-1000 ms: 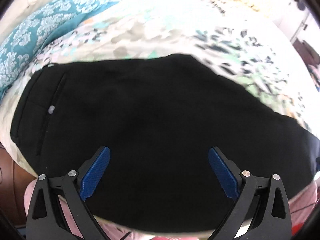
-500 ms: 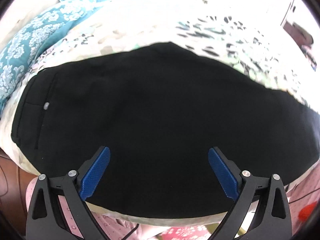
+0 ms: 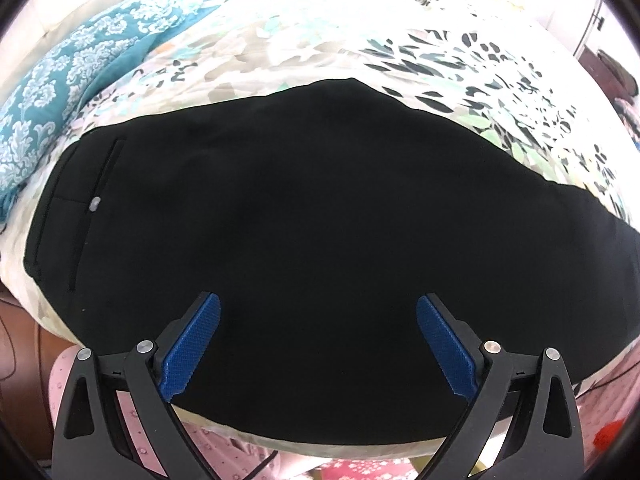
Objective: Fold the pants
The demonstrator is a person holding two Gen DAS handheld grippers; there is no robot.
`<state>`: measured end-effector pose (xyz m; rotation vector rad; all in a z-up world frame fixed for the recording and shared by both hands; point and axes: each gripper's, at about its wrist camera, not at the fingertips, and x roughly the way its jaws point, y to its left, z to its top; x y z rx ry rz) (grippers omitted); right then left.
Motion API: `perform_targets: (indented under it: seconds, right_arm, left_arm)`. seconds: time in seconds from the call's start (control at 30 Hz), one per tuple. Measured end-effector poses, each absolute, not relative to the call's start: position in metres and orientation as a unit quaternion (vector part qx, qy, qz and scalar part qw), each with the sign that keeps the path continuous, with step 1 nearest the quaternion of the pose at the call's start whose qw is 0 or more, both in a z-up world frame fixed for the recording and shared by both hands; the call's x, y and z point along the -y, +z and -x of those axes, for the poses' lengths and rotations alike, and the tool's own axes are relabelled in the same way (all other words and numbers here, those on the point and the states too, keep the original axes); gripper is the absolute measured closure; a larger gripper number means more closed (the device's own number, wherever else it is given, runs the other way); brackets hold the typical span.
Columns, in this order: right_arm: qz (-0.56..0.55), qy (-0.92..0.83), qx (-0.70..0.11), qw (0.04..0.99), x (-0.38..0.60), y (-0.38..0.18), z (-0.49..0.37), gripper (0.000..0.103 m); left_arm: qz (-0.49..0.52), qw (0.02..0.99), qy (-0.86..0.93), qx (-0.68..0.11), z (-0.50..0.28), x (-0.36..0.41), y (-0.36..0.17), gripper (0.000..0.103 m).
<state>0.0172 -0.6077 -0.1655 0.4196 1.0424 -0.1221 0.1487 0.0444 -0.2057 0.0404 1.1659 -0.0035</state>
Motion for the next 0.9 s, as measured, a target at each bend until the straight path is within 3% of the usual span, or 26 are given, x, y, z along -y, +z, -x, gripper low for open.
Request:
perform_targets:
  seconds: [0.03, 0.13, 0.23, 0.37, 0.4, 0.43, 0.47, 0.5, 0.7, 0.9]
  right_arm:
    - [-0.208, -0.037, -0.488, 0.847, 0.607, -0.166, -0.018, 0.010]
    - [-0.239, 0.015, -0.490, 0.838, 0.604, -0.171, -0.027, 0.024]
    - [-0.214, 0.013, -0.512, 0.832, 0.599, -0.175, -0.036, 0.028]
    - [-0.268, 0.029, -0.525, 0.807, 0.608, -0.180, -0.042, 0.027]
    - [-0.278, 0.042, -0.531, 0.799, 0.609, -0.180, -0.044, 0.031]
    - [-0.288, 0.055, -0.538, 0.790, 0.610, -0.181, -0.045, 0.037]
    - [-0.301, 0.063, -0.547, 0.779, 0.611, -0.184, -0.046, 0.067]
    - [-0.318, 0.073, -0.553, 0.767, 0.610, -0.186, -0.046, 0.090]
    - [-0.383, 0.121, -0.487, 0.776, 0.579, -0.154, -0.043, 0.090]
    - [-0.445, 0.253, -0.416, 0.751, 0.474, -0.111, -0.069, 0.090]
  left_arm:
    - [-0.017, 0.835, 0.001, -0.550, -0.148, -0.046, -0.205, 0.004]
    - [-0.007, 0.833, 0.007, -0.553, -0.149, -0.050, -0.207, 0.004]
    - [-0.001, 0.828, 0.011, -0.561, -0.151, -0.051, -0.212, 0.004]
    - [-0.010, 0.829, 0.007, -0.560, -0.152, -0.046, -0.213, 0.004]
    - [-0.011, 0.829, 0.007, -0.559, -0.152, -0.046, -0.214, 0.004]
    - [-0.012, 0.829, 0.007, -0.559, -0.152, -0.045, -0.214, 0.004]
    - [-0.011, 0.829, 0.007, -0.559, -0.152, -0.045, -0.214, 0.004]
    - [-0.010, 0.829, 0.008, -0.559, -0.152, -0.046, -0.214, 0.004]
    - [0.015, 0.832, 0.006, -0.554, -0.152, -0.054, -0.210, 0.004]
    - [0.060, 0.837, 0.011, -0.543, -0.156, -0.068, -0.208, 0.004]
